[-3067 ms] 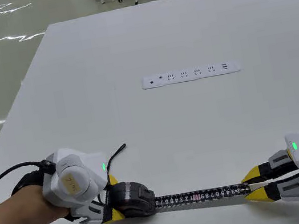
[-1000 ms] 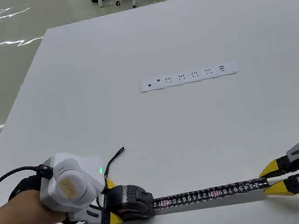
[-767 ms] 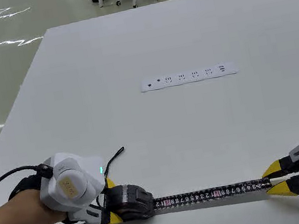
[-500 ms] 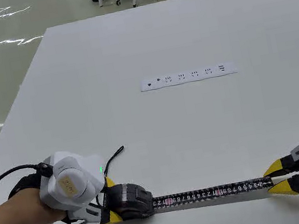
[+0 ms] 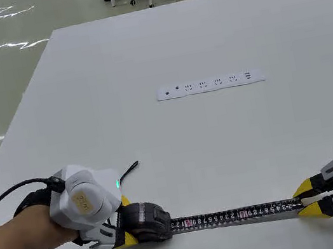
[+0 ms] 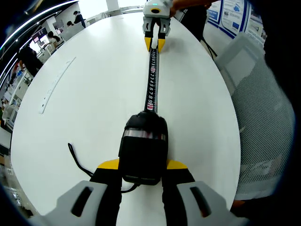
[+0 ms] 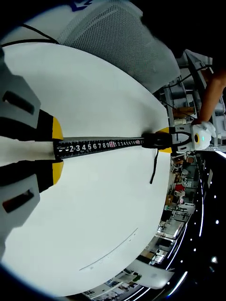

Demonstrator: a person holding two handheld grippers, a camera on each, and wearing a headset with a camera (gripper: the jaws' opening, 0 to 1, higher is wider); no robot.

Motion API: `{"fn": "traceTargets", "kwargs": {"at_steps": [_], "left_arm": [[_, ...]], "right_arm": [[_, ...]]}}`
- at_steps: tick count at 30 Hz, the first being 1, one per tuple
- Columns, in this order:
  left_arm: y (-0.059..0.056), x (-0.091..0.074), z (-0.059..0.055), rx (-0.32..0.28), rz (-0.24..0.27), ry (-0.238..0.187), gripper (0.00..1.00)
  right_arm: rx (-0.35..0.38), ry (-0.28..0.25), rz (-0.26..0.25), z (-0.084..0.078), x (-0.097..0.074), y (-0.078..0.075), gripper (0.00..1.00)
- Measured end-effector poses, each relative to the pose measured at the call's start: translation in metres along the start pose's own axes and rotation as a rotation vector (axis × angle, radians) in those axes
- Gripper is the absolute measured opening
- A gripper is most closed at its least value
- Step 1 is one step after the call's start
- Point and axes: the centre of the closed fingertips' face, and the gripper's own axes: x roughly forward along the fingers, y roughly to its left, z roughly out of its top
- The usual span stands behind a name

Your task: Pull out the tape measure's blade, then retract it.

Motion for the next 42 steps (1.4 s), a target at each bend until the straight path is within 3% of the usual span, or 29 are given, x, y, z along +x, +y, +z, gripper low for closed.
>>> {"fn": "traceTargets", "kwargs": {"at_steps": [10, 16, 23, 32, 42], "left_arm": [[0.002, 0.002, 0.001, -0.014, 0.015, -0.001, 0.29], [0.003, 0.002, 0.001, -0.015, 0.015, -0.001, 0.3], [0.003, 0.001, 0.002, -0.025, 0.024, -0.008, 0.36], [-0.002, -0.009, -0.002, -0.098, 0.045, -0.035, 0.46], [-0.018, -0.024, -0.011, -0.254, 0.075, -0.074, 0.54]], "right_arm": [[0.019, 0.012, -0.01, -0.003, 0.0, -0.002, 0.16], [0.034, 0.02, -0.01, -0.005, 0.002, -0.006, 0.22], [0.048, 0.036, -0.03, -0.008, 0.001, -0.006, 0.26], [0.101, 0.048, -0.096, -0.006, -0.012, -0.007, 0.35], [0.176, 0.059, -0.172, -0.003, -0.027, 0.004, 0.51]]}}
